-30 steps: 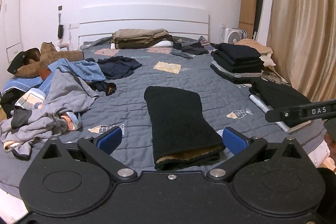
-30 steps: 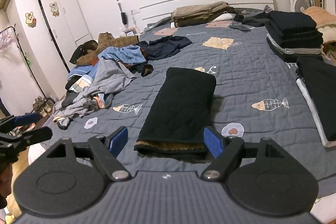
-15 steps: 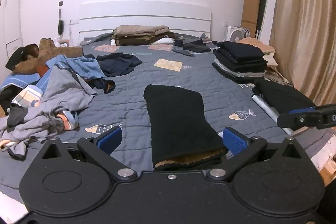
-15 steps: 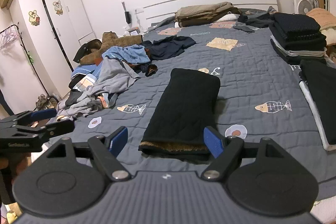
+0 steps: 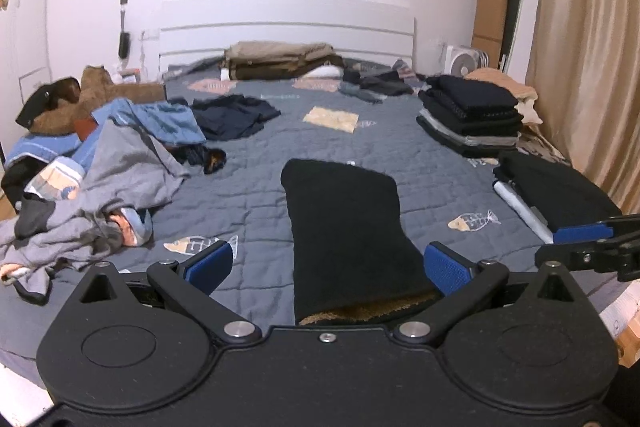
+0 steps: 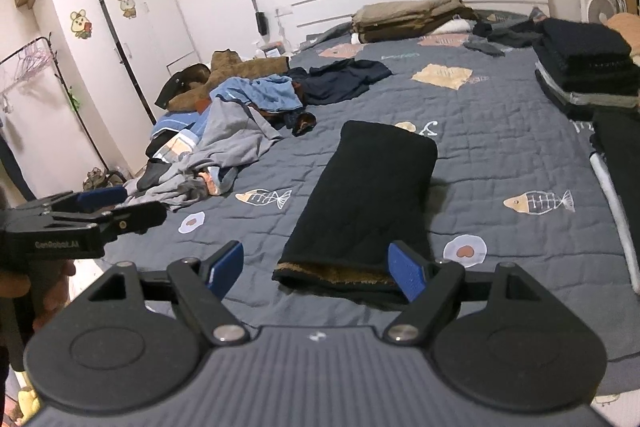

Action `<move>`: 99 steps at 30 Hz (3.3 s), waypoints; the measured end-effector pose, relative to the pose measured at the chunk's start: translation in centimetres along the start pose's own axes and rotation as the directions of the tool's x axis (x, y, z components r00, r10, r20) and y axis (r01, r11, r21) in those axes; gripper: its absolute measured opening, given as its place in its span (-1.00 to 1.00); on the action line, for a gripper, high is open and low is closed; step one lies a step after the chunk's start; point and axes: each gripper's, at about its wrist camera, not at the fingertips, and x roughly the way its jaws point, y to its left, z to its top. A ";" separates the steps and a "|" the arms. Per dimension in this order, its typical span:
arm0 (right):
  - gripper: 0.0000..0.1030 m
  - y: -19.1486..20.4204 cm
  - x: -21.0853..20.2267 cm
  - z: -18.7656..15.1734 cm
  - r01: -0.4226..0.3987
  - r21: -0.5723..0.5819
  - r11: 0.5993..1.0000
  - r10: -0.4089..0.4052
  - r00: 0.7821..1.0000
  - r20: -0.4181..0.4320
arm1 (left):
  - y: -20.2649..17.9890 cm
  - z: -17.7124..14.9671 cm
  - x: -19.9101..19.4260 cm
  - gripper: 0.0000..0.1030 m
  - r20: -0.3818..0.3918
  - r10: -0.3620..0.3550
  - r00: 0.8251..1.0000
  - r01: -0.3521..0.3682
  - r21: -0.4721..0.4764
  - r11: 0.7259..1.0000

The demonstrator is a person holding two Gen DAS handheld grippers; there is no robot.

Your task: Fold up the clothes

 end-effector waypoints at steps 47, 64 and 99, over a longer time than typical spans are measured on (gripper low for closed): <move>0.55 -10.1 16.4 0.0 -0.115 0.268 0.956 0.162 0.974 -0.161 | 13.1 1.6 29.7 0.99 -0.159 -0.512 0.844 0.423 -0.389 0.818; 0.84 -14.0 19.7 -1.7 -0.129 0.399 0.908 0.208 0.965 -0.161 | 13.6 -0.2 40.5 0.99 -0.237 -0.639 0.732 0.483 -0.481 0.732; 1.00 -18.8 30.4 -4.0 -0.351 0.677 0.646 0.617 0.763 -0.193 | 13.8 -0.9 44.2 0.98 -0.277 -0.699 0.659 0.512 -0.516 0.687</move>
